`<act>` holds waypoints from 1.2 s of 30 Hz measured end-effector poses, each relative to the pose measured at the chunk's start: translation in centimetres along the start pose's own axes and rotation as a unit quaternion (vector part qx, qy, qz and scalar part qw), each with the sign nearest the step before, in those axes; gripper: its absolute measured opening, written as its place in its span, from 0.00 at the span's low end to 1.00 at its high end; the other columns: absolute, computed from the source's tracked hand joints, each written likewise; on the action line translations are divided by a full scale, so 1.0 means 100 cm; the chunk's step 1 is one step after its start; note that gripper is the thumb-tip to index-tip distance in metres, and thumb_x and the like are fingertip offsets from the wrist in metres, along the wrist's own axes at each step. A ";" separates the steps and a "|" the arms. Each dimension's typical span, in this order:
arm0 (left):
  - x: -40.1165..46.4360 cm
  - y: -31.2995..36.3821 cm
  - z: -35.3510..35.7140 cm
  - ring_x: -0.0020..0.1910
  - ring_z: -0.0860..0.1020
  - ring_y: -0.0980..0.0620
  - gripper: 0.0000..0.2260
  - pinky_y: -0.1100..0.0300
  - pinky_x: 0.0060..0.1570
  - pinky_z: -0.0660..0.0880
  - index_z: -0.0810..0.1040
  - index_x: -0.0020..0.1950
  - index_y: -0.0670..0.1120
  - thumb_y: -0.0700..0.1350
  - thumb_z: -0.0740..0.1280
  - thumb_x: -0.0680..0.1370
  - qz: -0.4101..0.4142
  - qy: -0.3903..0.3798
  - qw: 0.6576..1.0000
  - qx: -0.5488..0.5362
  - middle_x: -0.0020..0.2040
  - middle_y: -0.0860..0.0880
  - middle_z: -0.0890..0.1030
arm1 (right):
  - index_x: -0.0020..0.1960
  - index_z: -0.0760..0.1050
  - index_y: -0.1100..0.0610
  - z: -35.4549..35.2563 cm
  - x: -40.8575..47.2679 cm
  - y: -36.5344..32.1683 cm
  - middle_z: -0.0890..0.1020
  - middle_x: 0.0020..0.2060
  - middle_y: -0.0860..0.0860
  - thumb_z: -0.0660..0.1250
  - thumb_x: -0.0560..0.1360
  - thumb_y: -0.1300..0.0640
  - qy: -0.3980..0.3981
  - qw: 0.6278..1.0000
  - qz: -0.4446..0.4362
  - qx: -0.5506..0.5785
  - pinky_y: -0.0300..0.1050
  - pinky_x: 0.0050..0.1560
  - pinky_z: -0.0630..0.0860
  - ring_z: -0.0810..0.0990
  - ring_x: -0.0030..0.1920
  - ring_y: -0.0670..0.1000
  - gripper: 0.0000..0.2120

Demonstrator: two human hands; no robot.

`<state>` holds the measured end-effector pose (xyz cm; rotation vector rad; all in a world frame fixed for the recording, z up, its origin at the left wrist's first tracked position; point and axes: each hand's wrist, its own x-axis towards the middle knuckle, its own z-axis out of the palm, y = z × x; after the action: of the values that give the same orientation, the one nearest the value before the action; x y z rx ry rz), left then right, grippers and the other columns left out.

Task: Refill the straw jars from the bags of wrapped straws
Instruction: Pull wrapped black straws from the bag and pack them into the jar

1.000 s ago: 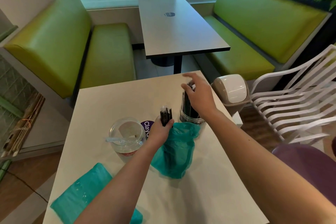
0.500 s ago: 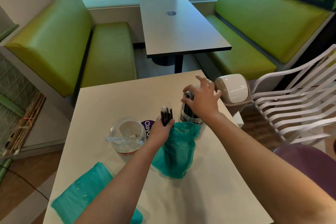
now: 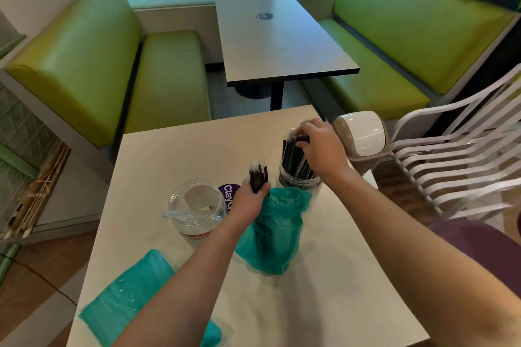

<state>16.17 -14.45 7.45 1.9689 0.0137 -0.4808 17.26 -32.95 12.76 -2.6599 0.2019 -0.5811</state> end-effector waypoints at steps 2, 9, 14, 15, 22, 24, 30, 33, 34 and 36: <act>0.000 0.001 0.001 0.64 0.74 0.46 0.19 0.58 0.56 0.67 0.70 0.70 0.45 0.50 0.64 0.81 -0.001 -0.003 1.000 -0.001 0.64 0.46 0.78 | 0.61 0.79 0.53 0.006 -0.006 0.003 0.78 0.63 0.51 0.65 0.79 0.56 0.017 0.999 -0.015 -0.037 0.53 0.66 0.67 0.74 0.64 0.55 0.12; 0.000 0.002 -0.002 0.59 0.75 0.49 0.19 0.56 0.58 0.70 0.71 0.69 0.45 0.51 0.65 0.81 0.010 0.001 1.000 -0.019 0.63 0.46 0.78 | 0.72 0.68 0.48 0.017 -0.025 0.006 0.64 0.75 0.49 0.56 0.83 0.49 -0.039 0.995 -0.039 -0.086 0.55 0.76 0.40 0.56 0.77 0.53 0.19; 0.000 0.002 -0.002 0.57 0.75 0.51 0.18 0.56 0.58 0.71 0.73 0.68 0.45 0.50 0.65 0.81 0.011 0.004 0.999 -0.039 0.59 0.48 0.79 | 0.63 0.74 0.54 0.011 -0.043 -0.018 0.72 0.67 0.54 0.67 0.76 0.54 0.054 0.997 -0.045 -0.037 0.54 0.72 0.59 0.64 0.70 0.57 0.16; 0.000 0.002 -0.003 0.57 0.75 0.50 0.17 0.55 0.58 0.71 0.73 0.68 0.45 0.50 0.65 0.81 0.012 0.005 0.999 -0.040 0.60 0.48 0.79 | 0.60 0.76 0.54 0.011 -0.049 -0.023 0.74 0.63 0.53 0.68 0.75 0.55 0.062 0.997 -0.037 -0.028 0.53 0.68 0.64 0.66 0.66 0.56 0.14; -0.001 0.000 -0.004 0.55 0.75 0.50 0.13 0.59 0.52 0.68 0.74 0.65 0.45 0.48 0.64 0.81 0.020 0.009 0.998 -0.057 0.54 0.49 0.78 | 0.63 0.75 0.58 0.041 -0.087 -0.039 0.80 0.56 0.52 0.69 0.76 0.54 -0.199 0.957 0.127 0.169 0.42 0.60 0.72 0.77 0.59 0.51 0.17; -0.002 0.000 -0.003 0.53 0.74 0.52 0.13 0.59 0.51 0.68 0.74 0.64 0.46 0.48 0.64 0.81 0.019 0.000 0.998 -0.058 0.53 0.49 0.78 | 0.66 0.74 0.56 0.048 -0.091 -0.040 0.80 0.59 0.51 0.68 0.77 0.53 -0.224 0.941 0.162 0.193 0.44 0.60 0.72 0.77 0.60 0.51 0.18; -0.005 -0.004 -0.004 0.51 0.79 0.51 0.09 0.66 0.40 0.72 0.78 0.57 0.47 0.49 0.68 0.79 0.023 -0.012 0.996 -0.090 0.50 0.48 0.81 | 0.59 0.78 0.55 0.054 -0.090 -0.036 0.82 0.50 0.51 0.69 0.76 0.56 -0.218 0.923 0.186 0.258 0.46 0.53 0.74 0.78 0.51 0.49 0.12; -0.004 -0.006 -0.005 0.52 0.80 0.49 0.12 0.60 0.46 0.75 0.79 0.59 0.46 0.50 0.68 0.79 0.023 -0.014 0.995 -0.100 0.52 0.46 0.83 | 0.58 0.78 0.56 0.055 -0.087 -0.033 0.80 0.48 0.50 0.70 0.76 0.54 -0.233 0.903 0.209 0.296 0.42 0.47 0.74 0.78 0.48 0.49 0.12; -0.004 -0.006 -0.006 0.51 0.80 0.49 0.12 0.59 0.46 0.76 0.79 0.58 0.46 0.50 0.68 0.79 0.023 -0.015 0.994 -0.104 0.51 0.47 0.83 | 0.59 0.78 0.56 0.054 -0.086 -0.032 0.80 0.47 0.50 0.69 0.76 0.53 -0.237 0.895 0.216 0.310 0.41 0.46 0.74 0.78 0.47 0.49 0.12; -0.005 -0.004 -0.005 0.48 0.80 0.52 0.11 0.60 0.44 0.76 0.79 0.58 0.47 0.50 0.67 0.79 0.025 -0.020 0.993 -0.115 0.48 0.49 0.82 | 0.59 0.77 0.57 0.053 -0.085 -0.032 0.80 0.47 0.51 0.69 0.77 0.53 -0.241 0.877 0.236 0.341 0.42 0.48 0.76 0.79 0.48 0.50 0.13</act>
<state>15.81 -13.68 7.42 1.7302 -0.0063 -0.4650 12.02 -26.27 6.61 -1.8766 0.3957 0.1654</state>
